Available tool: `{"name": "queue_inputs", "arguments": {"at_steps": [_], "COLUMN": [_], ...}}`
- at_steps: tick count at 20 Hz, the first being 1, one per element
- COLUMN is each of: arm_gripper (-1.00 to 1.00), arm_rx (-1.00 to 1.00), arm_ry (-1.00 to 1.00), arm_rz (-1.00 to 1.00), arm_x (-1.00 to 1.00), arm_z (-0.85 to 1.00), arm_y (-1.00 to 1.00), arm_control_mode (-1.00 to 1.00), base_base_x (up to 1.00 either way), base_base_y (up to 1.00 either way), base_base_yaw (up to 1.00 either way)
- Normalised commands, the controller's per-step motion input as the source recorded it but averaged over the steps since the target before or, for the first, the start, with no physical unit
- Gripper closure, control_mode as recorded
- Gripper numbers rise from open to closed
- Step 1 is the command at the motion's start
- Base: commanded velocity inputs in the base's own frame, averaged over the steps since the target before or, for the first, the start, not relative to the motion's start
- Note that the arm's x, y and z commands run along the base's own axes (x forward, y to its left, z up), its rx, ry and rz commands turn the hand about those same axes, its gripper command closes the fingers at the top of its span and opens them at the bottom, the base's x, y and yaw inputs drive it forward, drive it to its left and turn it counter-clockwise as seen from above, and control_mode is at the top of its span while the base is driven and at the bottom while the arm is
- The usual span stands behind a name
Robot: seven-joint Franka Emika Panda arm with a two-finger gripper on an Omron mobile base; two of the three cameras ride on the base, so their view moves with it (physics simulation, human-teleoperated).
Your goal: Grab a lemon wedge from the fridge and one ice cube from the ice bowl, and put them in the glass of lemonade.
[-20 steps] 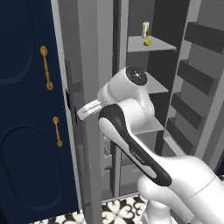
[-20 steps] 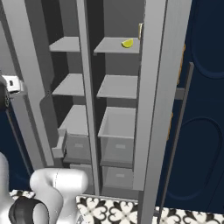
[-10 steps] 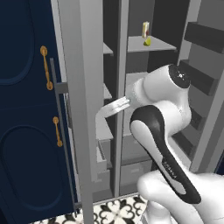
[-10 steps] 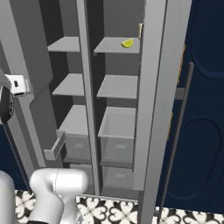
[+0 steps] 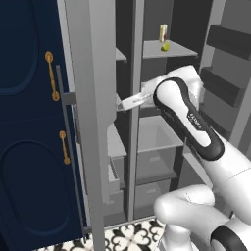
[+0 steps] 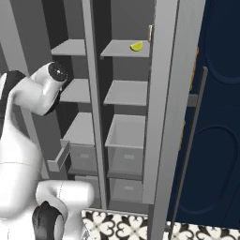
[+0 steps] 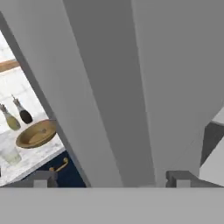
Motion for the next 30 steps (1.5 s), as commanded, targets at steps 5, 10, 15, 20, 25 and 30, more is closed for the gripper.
{"name": "queue_inputs", "arguments": {"at_steps": [5, 10, 15, 20, 25, 30], "arm_gripper": [-1.0, -1.0, -1.0, -1.0, -1.0, -1.0], "arm_rx": [0.01, 0.0, 0.0, 0.0, 0.0, -0.01], "arm_ry": [0.31, 0.09, 0.0, -0.02, -0.1, -0.01], "arm_rz": [0.2, 0.07, 0.1, 0.05, -0.02, -0.23], "arm_x": [0.83, 0.75, 0.09, -0.45, -1.0, -0.92], "arm_z": [0.03, -0.12, 0.0, 0.07, 0.06, -0.07], "arm_y": [0.54, 0.41, 0.69, 0.39, -0.05, -0.52], "arm_control_mode": [-1.0, -1.0, -1.0, -1.0, -1.0, -1.0], "base_base_x": [0.0, 0.0, 0.0, 0.0, 0.0, 0.0], "base_base_y": [0.0, 0.0, 0.0, 0.0, 0.0, 0.0], "base_base_yaw": [0.0, 0.0, 0.0, 0.0, 0.0, 0.0]}}
